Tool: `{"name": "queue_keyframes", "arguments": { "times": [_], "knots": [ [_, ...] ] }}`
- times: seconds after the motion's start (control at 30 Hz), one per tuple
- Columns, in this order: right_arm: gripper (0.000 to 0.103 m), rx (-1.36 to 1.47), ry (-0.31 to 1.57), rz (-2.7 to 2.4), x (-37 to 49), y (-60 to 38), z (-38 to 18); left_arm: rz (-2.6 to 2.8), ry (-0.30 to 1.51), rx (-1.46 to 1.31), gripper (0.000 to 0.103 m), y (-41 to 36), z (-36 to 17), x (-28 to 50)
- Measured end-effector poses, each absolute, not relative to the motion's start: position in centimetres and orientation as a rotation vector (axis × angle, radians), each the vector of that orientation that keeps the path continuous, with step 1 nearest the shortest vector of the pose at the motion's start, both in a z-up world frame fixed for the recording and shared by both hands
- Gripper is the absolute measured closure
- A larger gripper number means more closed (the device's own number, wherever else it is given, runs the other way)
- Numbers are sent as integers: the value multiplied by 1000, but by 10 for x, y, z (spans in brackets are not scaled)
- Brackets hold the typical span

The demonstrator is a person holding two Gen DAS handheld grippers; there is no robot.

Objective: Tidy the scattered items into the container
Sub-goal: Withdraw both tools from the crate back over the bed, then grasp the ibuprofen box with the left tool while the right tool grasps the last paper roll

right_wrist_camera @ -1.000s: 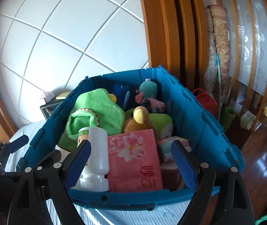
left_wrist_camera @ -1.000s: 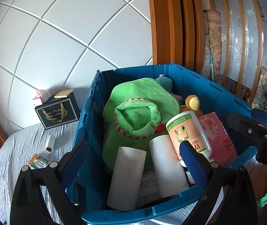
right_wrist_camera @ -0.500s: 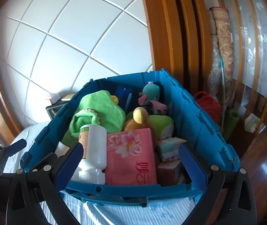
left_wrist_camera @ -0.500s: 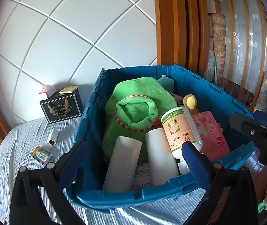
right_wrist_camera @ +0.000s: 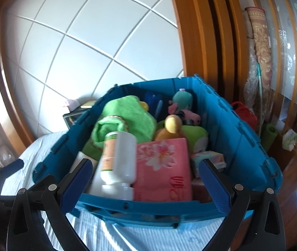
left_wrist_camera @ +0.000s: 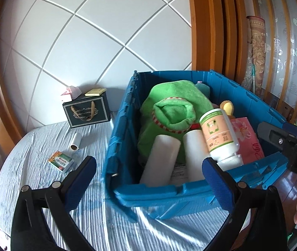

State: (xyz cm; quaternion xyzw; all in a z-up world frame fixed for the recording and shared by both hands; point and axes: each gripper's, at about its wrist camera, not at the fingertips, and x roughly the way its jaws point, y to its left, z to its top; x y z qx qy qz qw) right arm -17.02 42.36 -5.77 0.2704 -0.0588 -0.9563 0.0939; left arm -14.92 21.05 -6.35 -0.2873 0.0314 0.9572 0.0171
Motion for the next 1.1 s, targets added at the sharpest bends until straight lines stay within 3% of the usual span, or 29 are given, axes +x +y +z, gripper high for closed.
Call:
{"name": "queue_keyframes", "arguments": {
  "times": [0.3, 0.6, 1.1],
  "knots": [
    [0, 743, -91, -2823, -156, 336, -43, 3024, 22, -861, 0, 122, -62, -134],
    [0, 676, -79, -2848, -131, 196, -34, 3038, 26, -892, 0, -19, -72, -126],
    [0, 769, 44, -2692, -188, 57, -60, 3106, -193, -1209, 0, -173, -135, -174]
  ]
}}
